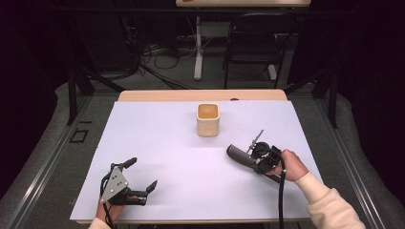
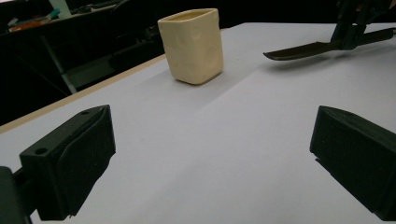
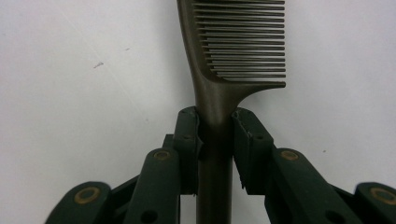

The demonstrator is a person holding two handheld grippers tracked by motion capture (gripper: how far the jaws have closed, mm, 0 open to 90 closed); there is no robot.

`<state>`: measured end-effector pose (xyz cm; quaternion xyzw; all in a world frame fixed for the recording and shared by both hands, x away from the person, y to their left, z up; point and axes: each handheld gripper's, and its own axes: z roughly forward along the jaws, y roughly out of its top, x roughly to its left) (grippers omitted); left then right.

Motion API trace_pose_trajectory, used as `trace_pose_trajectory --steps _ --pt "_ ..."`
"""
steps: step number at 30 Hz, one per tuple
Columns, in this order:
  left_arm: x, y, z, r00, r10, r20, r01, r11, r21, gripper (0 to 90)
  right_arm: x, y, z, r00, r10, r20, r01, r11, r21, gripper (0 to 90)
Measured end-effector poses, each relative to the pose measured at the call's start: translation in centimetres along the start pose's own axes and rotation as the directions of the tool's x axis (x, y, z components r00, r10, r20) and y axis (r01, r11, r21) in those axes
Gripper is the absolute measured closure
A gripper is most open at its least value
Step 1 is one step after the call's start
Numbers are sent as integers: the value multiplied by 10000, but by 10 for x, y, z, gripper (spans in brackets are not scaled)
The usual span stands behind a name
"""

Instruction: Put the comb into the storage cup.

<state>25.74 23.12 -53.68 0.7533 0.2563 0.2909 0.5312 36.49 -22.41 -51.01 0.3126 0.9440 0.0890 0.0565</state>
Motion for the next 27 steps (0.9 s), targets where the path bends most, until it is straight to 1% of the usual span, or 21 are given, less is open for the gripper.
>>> trace_pose_trajectory --steps 1,2,3,4,6,7,8,10,11,13,14,18,19,22,23,24,25,27 --pt "0 0 0 10000 -13 1 13 10000 -8 2 -1 -1 -1 10000 25 -18 -26 9998 -211 723" --pt "0 0 0 10000 -6 3 6 10000 -11 2 0 -1 -3 9999 118 -7 -118 9994 -311 723" --pt "0 0 0 10000 11 -5 -11 10000 -13 2 -1 -2 -5 10000 54 27 -53 9992 -387 723" --pt "0 0 0 10000 -20 -2 20 10000 -20 2 -1 -2 -7 9999 150 -48 -152 9989 -448 723" --pt "0 0 0 10000 -16 -7 16 10000 -12 2 -1 -4 -9 9998 194 -54 -196 9982 -560 723" --pt "-1 0 0 10000 -14 -13 14 10000 -18 2 -1 -4 -11 9998 197 -47 -199 9987 -479 723" --pt "-1 0 0 10000 -3 -19 3 10000 -29 2 -1 -5 -11 9997 245 -67 -249 9974 -670 723" --pt "0 0 0 10000 -25 -3 25 10000 -12 2 -1 -5 -13 9996 249 -92 -255 9975 -657 723" --pt "0 0 0 10000 -32 -2 32 10000 19 2 -1 -6 -13 9996 269 -117 -277 9966 -778 724" --pt "0 0 1 10000 -48 2 48 10000 19 2 -1 -6 -14 9995 280 -171 -293 9964 -800 723" --pt "-1 0 1 10000 -35 10 35 10000 17 2 -2 -7 -13 9994 270 -200 -288 9950 -954 723" --pt "-1 0 -1 10000 16 -25 -16 10000 -27 2 -2 -8 -14 9994 293 -209 -314 9935 -1096 723" --pt "-1 0 -1 10000 11 -29 -11 10000 -31 2 -1 -8 -16 9991 365 -209 -385 9935 -1073 723" --pt "-1 0 -1 10000 14 -12 -14 10000 -38 2 -1 -10 -17 9986 455 -272 -488 9895 -1364 724" --pt "-1 0 0 10000 13 -6 -13 10000 -32 2 -2 -11 -18 9984 474 -301 -511 9891 -1383 724" --pt "-1 0 -1 10000 8 -14 -8 10000 -33 2 -2 -12 -18 9981 534 -323 -578 9859 -1571 724" --pt "-1 0 -1 10000 0 -35 0 10000 -34 2 -3 -13 -19 9981 494 -365 -548 9844 -1671 724" --pt "0 0 -1 10000 -10 -28 9 10000 -18 2 -4 -15 -20 9971 629 -432 -700 9796 -1883 724"
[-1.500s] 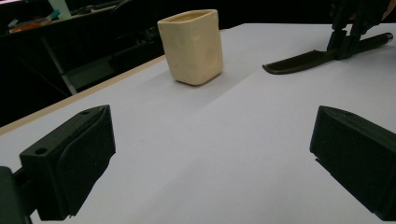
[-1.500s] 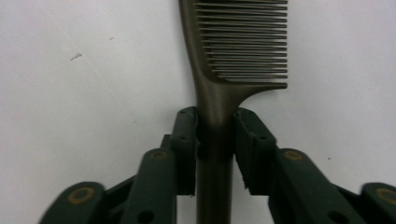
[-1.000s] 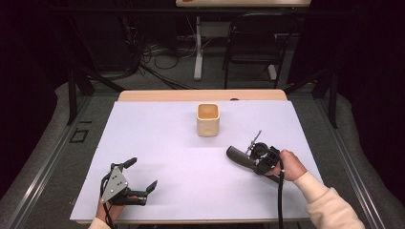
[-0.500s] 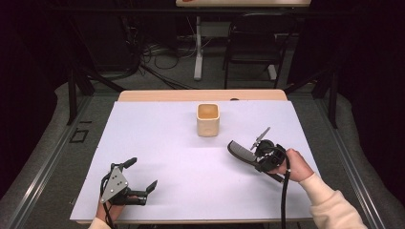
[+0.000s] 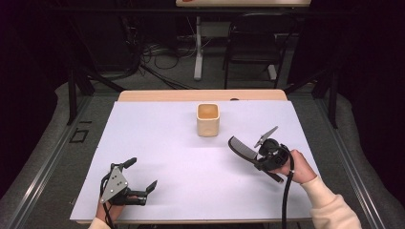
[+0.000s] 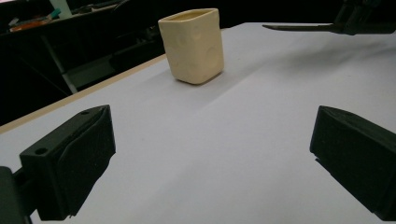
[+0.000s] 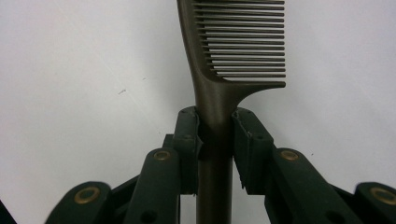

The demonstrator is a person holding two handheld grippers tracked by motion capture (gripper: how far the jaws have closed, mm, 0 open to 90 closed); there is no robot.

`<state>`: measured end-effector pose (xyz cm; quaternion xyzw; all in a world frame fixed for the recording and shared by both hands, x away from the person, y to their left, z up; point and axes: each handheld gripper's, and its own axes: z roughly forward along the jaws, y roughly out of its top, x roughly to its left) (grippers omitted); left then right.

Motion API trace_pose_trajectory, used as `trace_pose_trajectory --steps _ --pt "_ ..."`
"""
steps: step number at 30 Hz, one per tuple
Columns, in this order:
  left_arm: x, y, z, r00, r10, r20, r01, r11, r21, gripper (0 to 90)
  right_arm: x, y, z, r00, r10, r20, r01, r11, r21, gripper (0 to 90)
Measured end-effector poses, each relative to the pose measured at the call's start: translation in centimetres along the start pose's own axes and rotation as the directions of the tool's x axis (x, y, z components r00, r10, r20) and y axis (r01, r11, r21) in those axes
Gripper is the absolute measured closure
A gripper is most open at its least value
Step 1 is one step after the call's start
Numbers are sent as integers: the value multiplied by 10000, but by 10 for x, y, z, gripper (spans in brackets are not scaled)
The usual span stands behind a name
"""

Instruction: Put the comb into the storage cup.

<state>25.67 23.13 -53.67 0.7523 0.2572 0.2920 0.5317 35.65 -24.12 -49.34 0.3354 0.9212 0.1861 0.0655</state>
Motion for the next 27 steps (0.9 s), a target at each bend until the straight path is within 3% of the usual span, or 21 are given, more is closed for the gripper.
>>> trace_pose_trajectory --steps 1,11,22,27 --pt "0 0 0 10000 6 13 -6 10000 5 2 -1 0 -2 10000 -6 -13 6 10000 93 723" --pt "-1 0 0 10000 24 7 -24 10000 2 2 0 -7 -5 9996 271 -115 -281 9949 -969 723" --pt "0 0 0 10000 12 -19 -12 10000 15 2 1 -12 -4 9986 505 -181 -531 9787 -1985 724" --pt "0 0 0 10000 1 -24 0 10000 38 2 1 -12 -4 9984 533 -183 -560 9744 -2179 723"
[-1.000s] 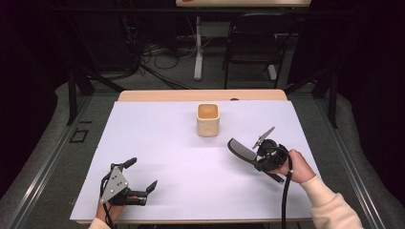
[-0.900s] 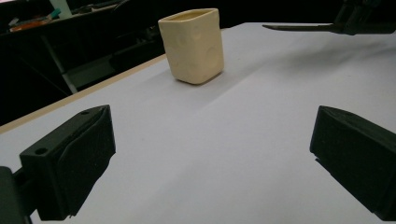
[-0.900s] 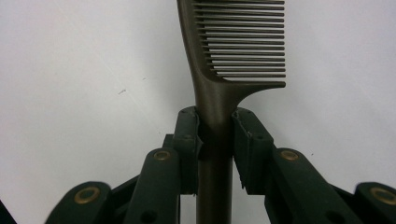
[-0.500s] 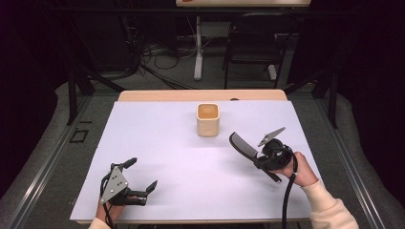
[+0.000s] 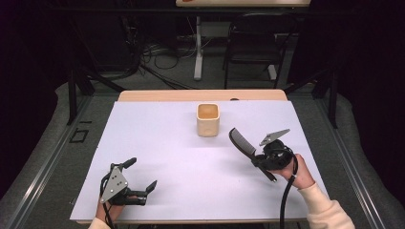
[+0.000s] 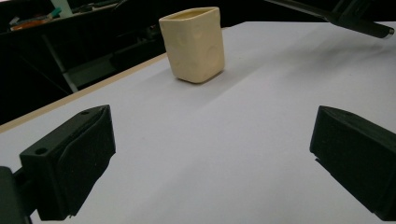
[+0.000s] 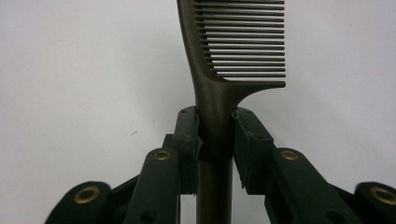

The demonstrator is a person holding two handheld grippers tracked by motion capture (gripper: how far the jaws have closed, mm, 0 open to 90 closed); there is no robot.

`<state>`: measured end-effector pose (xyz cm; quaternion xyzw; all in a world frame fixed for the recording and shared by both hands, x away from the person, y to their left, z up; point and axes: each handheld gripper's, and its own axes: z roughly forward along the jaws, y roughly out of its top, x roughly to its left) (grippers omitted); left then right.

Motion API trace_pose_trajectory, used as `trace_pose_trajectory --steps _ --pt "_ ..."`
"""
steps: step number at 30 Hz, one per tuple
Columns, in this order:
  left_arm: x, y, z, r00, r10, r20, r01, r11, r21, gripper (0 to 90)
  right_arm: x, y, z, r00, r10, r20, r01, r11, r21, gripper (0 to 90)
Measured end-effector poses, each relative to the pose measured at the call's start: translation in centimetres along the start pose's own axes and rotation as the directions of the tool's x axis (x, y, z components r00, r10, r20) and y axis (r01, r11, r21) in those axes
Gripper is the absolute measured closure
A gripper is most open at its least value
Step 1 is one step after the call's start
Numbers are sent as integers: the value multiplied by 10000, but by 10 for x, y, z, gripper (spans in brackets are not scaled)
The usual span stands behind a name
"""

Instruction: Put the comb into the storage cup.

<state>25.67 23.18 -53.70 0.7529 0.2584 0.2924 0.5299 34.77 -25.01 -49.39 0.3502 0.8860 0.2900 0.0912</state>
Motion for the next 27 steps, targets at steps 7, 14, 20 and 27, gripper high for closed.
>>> trace_pose_trajectory --steps 7,14,20,27 --pt "0 0 0 10000 -50 -31 50 10000 -2 2 2 1 -2 9999 23 106 -17 9983 -578 724" --pt "0 0 0 10000 -36 -32 36 10000 -35 2 4 2 -3 9998 40 187 -22 9952 -983 724" --pt "0 0 -1 10000 -50 -42 50 10000 -48 2 6 4 -3 9998 41 200 -15 9913 -1316 724" --pt "0 0 -1 10000 -47 -52 47 10000 -39 2 6 4 -3 9995 110 281 -60 9848 -1738 724"
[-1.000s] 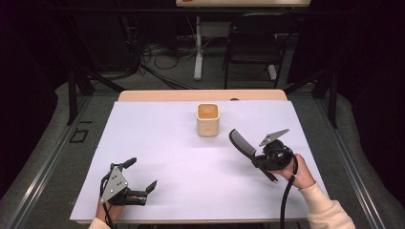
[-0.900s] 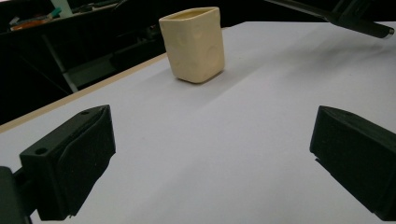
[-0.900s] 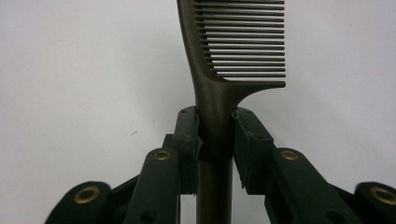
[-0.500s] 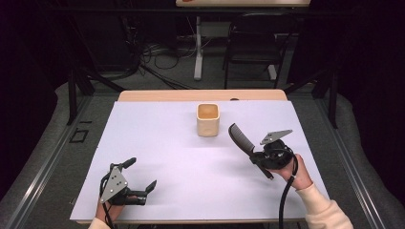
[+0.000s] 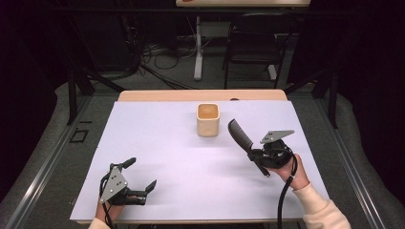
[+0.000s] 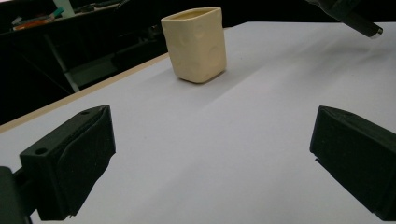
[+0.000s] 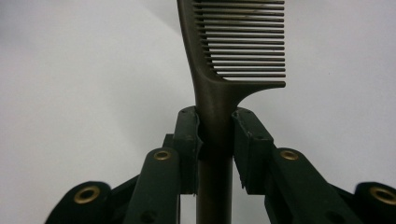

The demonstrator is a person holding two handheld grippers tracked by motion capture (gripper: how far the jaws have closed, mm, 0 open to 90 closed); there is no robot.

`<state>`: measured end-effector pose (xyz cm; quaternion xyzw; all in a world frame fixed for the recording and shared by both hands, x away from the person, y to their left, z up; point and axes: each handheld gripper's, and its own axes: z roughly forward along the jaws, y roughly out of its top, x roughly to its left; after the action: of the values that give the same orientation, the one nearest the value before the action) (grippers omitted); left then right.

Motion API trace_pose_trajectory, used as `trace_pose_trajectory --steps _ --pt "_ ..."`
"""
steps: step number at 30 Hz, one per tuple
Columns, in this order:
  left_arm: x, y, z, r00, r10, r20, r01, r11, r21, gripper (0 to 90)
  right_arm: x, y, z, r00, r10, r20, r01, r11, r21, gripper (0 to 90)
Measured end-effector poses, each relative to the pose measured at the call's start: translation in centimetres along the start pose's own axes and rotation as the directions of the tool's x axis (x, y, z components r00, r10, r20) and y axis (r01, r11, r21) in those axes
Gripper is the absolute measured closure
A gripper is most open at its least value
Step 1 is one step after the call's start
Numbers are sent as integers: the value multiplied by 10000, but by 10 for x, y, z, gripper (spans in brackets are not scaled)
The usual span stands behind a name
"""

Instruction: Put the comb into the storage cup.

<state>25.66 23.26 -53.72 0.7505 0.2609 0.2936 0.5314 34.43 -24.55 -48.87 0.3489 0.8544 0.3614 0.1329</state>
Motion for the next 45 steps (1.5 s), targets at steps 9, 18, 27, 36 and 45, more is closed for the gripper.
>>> trace_pose_trajectory --steps 9,18,27,36,45 --pt "0 0 0 10000 10 -26 -10 10000 12 2 0 1 0 9999 33 132 -28 9991 -422 723" --pt "0 0 0 10000 -6 -38 6 10000 10 2 2 4 4 9997 -75 231 90 9980 -620 724" --pt "0 0 0 10000 3 -55 -3 10000 12 2 5 10 7 9991 -244 358 272 9965 -791 723" --pt "0 0 -1 10000 -2 -69 2 10000 5 2 6 19 9 9987 -289 416 330 9944 -1008 724" --pt "0 0 -1 10000 1 -67 -1 10000 9 2 5 27 8 9985 -262 478 320 9915 -1262 724"
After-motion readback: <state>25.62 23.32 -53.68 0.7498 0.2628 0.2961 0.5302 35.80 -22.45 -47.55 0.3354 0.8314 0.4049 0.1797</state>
